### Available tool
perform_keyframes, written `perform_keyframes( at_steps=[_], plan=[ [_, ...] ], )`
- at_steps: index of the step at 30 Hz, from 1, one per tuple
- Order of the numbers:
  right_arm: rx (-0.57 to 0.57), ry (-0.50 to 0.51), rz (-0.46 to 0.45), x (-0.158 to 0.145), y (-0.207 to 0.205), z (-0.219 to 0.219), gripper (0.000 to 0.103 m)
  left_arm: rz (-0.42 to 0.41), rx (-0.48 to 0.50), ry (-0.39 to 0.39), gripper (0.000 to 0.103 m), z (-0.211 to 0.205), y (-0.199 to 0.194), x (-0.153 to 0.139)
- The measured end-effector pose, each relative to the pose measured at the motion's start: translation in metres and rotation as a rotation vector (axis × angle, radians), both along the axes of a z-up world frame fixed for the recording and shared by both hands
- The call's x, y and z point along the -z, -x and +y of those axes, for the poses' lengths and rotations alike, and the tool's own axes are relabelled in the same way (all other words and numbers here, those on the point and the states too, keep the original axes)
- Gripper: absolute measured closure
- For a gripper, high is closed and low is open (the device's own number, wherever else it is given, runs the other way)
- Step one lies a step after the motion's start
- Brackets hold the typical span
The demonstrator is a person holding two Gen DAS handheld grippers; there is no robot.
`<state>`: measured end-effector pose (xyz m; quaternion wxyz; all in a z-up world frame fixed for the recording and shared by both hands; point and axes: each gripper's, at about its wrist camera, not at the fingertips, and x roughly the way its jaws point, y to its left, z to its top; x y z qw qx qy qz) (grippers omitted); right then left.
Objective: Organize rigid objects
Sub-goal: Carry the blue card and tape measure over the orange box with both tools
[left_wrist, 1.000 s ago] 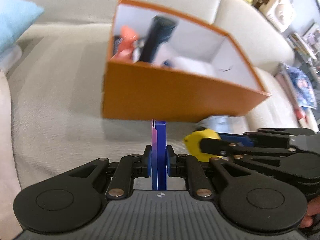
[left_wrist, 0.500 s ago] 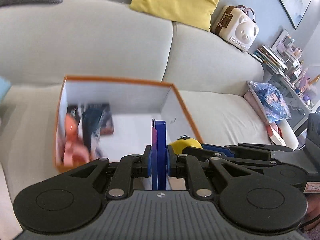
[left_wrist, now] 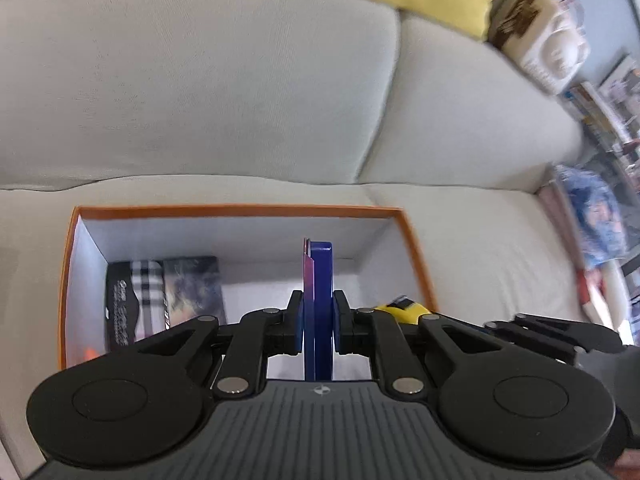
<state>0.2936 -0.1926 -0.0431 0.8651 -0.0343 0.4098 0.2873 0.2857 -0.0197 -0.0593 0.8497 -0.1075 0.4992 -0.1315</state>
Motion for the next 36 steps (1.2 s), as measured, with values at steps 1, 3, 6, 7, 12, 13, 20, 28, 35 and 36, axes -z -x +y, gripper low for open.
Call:
perform_keyframes(
  at_steps=[1, 3, 6, 7, 12, 13, 20, 28, 35, 36],
  plan=[
    [-0.001, 0.005, 0.006, 0.005, -0.007, 0.002, 0.083, 0.024, -0.012, -0.006, 0.088, 0.0, -0.009, 0.007],
    [-0.004, 0.018, 0.016, 0.016, -0.02, 0.007, 0.083, 0.073, -0.035, 0.0, 0.088, -0.001, -0.027, 0.021],
    [-0.014, 0.032, 0.023, 0.029, -0.035, 0.015, 0.083, 0.135, -0.071, 0.015, 0.088, -0.006, -0.047, 0.044],
    [-0.021, 0.041, 0.017, 0.033, -0.039, 0.019, 0.083, 0.148, -0.077, 0.013, 0.088, -0.008, -0.052, 0.051],
    [-0.058, 0.089, -0.008, 0.049, -0.046, 0.031, 0.083, 0.201, -0.101, -0.023, 0.088, -0.016, -0.074, 0.081],
    [-0.062, 0.095, -0.008, 0.052, -0.047, 0.033, 0.083, 0.215, -0.106, -0.03, 0.088, -0.017, -0.077, 0.087],
    [-0.075, 0.105, 0.004, 0.068, -0.055, 0.04, 0.083, 0.268, -0.115, -0.08, 0.088, -0.013, -0.082, 0.111],
    [-0.057, 0.101, 0.035, 0.076, -0.058, 0.042, 0.083, 0.257, -0.082, -0.171, 0.083, -0.017, -0.075, 0.109],
    [-0.053, 0.115, 0.049, 0.076, -0.053, 0.044, 0.083, 0.203, -0.049, -0.26, 0.08, -0.02, -0.067, 0.089],
    [-0.05, 0.115, 0.054, 0.076, -0.052, 0.044, 0.083, 0.194, -0.04, -0.269, 0.08, -0.02, -0.069, 0.087]
  ],
)
